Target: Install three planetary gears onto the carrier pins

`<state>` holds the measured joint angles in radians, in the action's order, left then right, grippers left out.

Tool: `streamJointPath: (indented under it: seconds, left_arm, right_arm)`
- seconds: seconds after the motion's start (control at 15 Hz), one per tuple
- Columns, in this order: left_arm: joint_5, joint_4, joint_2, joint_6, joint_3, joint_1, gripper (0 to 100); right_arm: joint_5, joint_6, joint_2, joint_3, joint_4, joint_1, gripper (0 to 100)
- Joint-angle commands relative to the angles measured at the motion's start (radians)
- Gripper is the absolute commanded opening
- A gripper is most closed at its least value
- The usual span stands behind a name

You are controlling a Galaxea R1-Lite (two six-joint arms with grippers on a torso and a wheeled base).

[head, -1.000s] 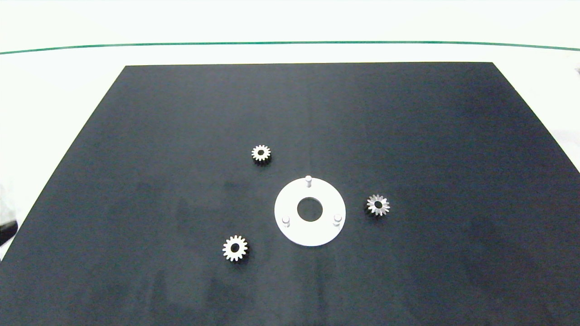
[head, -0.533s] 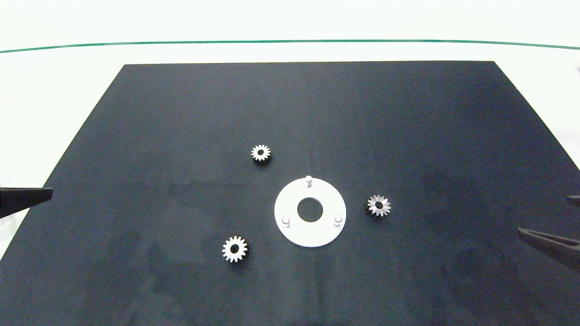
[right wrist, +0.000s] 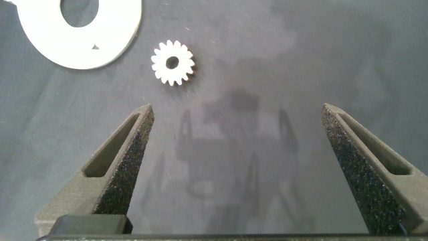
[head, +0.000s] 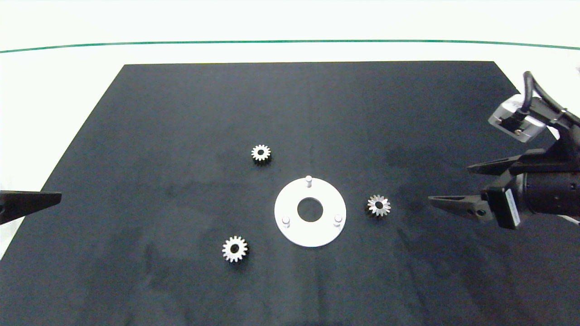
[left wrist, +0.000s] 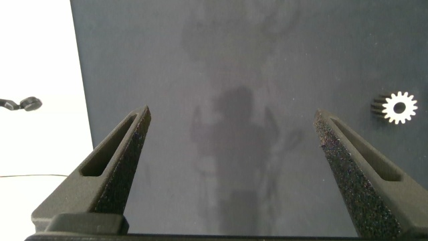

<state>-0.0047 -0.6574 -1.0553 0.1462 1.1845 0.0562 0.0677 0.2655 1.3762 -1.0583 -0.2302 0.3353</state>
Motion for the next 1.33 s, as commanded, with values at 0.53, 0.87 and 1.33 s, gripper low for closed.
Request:
streamJointPath:
  seconds: [0.53,0.87,1.33]
  left_arm:
    - [0.000,-0.004,0.023,0.003,0.000,-0.001,100]
    - [0.002,-0.004,0.028,0.003,-0.002,0.001,100]
    - [0.002,-0.004,0.032,0.004,0.000,0.002,100]
  right_arm:
    - [-0.003,0.026,0.235,-0.078,0.014,0.117,100]
    - [-0.008,0.027,0.282,-0.080,0.051,0.122,100]
    - [-0.049,0.044,0.300,-0.085,0.051,0.140,100]
